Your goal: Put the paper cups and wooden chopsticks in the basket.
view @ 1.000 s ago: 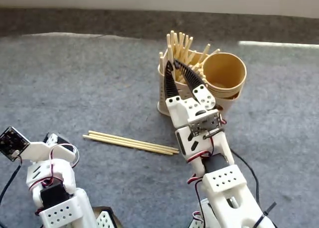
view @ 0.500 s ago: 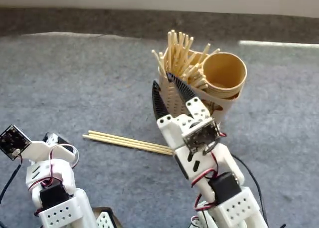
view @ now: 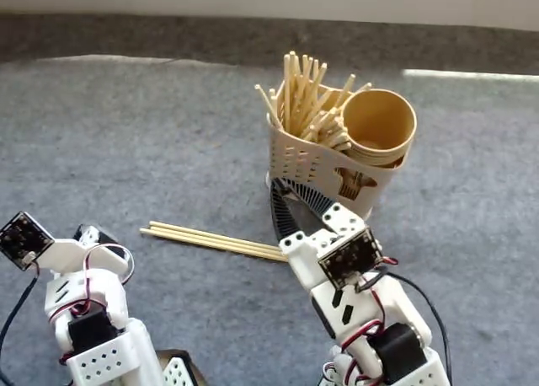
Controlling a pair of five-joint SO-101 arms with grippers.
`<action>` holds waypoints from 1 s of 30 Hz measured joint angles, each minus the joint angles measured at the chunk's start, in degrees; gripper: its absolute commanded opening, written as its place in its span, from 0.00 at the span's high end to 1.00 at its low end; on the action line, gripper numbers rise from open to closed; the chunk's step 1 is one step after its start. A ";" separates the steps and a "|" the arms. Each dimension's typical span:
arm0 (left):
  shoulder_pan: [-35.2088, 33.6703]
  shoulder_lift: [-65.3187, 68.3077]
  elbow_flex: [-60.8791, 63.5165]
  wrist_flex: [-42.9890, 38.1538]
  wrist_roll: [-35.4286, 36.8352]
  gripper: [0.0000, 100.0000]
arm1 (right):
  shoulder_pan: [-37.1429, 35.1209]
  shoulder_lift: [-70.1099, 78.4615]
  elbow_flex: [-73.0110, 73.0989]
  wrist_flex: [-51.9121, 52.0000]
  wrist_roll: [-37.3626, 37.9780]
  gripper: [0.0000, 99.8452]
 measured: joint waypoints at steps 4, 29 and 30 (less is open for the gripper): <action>0.00 0.00 0.00 0.00 0.00 0.97 | 1.49 -4.75 9.14 0.26 0.00 1.00; 1.14 -0.18 -5.98 -0.18 -32.88 0.97 | 19.16 -4.40 19.52 0.26 0.00 1.00; 2.11 -0.18 -5.98 -0.18 -35.34 0.97 | 19.34 -4.40 19.52 0.26 0.00 1.00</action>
